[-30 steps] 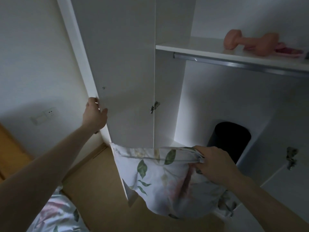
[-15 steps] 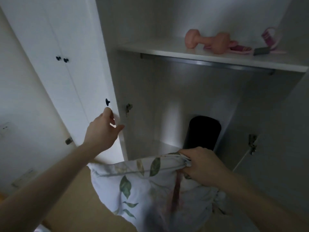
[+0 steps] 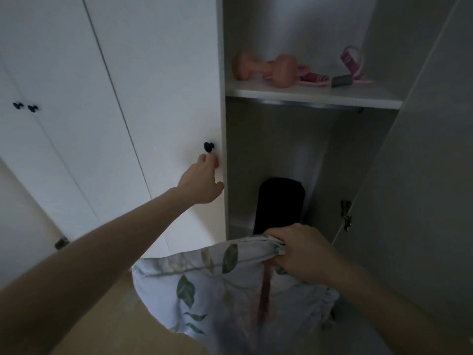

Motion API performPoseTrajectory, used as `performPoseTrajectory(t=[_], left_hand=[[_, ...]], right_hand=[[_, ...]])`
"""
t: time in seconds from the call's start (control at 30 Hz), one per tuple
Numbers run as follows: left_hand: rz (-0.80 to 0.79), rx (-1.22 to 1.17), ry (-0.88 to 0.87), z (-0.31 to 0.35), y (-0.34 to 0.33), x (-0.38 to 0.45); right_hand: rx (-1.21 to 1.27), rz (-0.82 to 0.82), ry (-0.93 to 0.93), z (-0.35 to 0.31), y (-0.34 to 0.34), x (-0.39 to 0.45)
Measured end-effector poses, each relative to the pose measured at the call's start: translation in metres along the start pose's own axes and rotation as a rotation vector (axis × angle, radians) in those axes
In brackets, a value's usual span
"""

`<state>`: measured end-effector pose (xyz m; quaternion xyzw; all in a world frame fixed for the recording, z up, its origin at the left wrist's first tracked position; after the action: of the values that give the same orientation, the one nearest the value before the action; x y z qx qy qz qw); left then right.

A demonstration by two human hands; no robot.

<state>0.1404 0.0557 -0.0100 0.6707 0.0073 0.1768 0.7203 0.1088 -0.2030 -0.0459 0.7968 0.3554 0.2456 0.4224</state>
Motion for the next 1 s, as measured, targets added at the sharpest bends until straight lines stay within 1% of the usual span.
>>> performPoseTrajectory(t=[0.3, 0.63, 0.8, 1.0], left_hand=[[-0.009, 0.035, 0.019, 0.013, -0.017, 0.037], [-0.106, 0.029, 0.034, 0.022, -0.026, 0.071], [-0.141, 0.055, 0.028, 0.022, -0.03, 0.082], [-0.171, 0.07, 0.011, 0.02, -0.03, 0.088]], right_hand=[[0.016, 0.04, -0.03, 0.015, 0.013, 0.008], [-0.023, 0.082, -0.033, 0.021, 0.02, 0.014], [-0.003, 0.078, -0.038, 0.023, 0.02, 0.012], [0.006, 0.124, -0.022, 0.023, 0.018, 0.008]])
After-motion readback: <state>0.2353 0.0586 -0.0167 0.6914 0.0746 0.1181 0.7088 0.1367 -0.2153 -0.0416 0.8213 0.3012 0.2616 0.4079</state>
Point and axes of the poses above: each hand's wrist, its own x-axis towards the middle knuckle, its own y-axis out of the back of the hand, z = x × y, the point moved 6 cm from there along x, towards the middle knuckle, and after that the axes turned 12 degrees about x, right-handed, at the moved point
